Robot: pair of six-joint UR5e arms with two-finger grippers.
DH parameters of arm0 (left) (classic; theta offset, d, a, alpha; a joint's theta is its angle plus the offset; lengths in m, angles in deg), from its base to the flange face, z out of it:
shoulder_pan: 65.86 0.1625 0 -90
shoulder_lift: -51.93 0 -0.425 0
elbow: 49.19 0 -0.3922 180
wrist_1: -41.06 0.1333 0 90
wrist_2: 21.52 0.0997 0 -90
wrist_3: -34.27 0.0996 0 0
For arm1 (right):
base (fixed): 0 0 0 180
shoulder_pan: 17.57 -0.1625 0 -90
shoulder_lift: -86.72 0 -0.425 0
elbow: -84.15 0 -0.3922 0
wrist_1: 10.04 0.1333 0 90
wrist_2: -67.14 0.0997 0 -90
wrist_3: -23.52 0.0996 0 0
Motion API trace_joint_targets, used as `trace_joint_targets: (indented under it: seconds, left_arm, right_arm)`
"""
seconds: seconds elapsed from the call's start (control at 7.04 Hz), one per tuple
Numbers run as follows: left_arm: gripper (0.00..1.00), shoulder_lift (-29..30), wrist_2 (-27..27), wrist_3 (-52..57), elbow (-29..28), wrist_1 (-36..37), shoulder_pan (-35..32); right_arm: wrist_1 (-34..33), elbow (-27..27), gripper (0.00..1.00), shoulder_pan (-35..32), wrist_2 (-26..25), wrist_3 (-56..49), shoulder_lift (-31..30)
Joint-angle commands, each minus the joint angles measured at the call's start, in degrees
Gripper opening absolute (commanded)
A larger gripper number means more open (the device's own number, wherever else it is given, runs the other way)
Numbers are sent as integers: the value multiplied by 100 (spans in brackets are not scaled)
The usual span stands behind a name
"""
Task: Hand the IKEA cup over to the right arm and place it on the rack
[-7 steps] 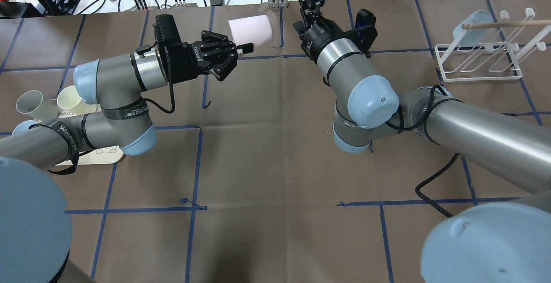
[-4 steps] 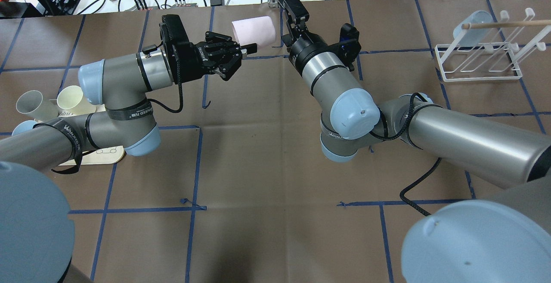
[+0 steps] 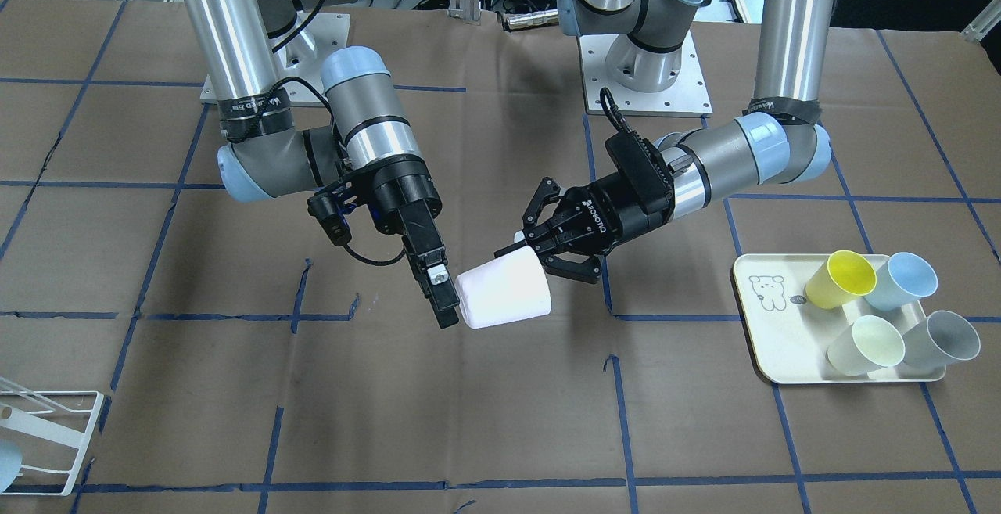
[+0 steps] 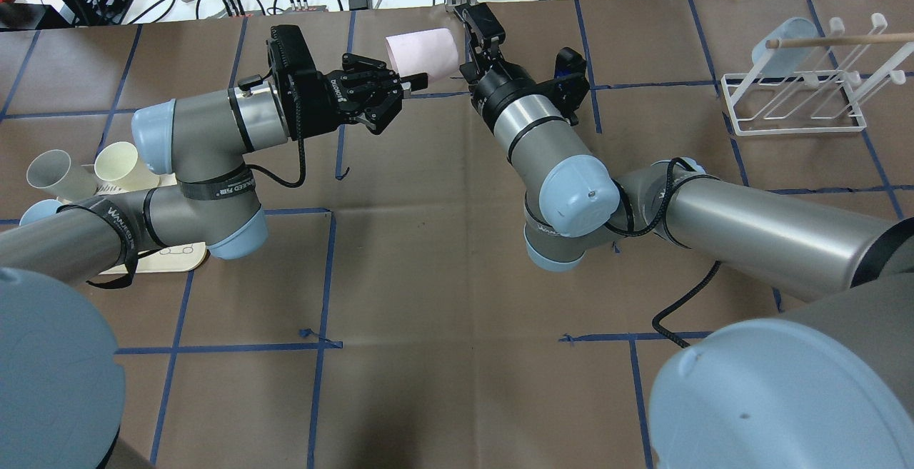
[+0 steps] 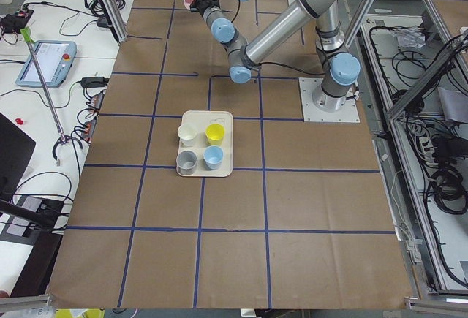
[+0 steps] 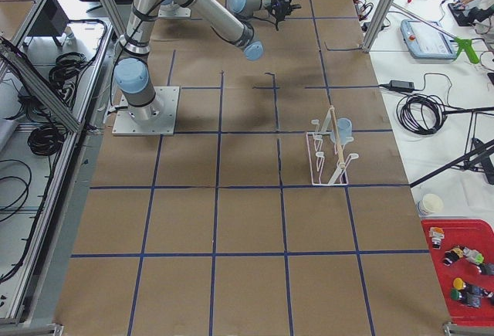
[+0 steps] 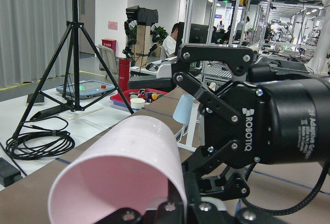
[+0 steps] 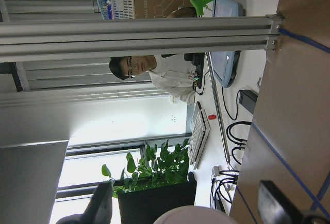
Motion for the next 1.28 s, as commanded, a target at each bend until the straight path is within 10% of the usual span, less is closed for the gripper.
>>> trace_joint_targets:
  seconds: [0.0, 1.14]
  left_arm:
    - [0, -17, 0, -9, 81, 7, -6]
    - [0, -61, 0, -9, 143, 24, -6]
  right_arm:
    - [1, 0, 100, -70, -4, 9, 6]
    - [45, -132, 100, -316, -74, 17, 67]
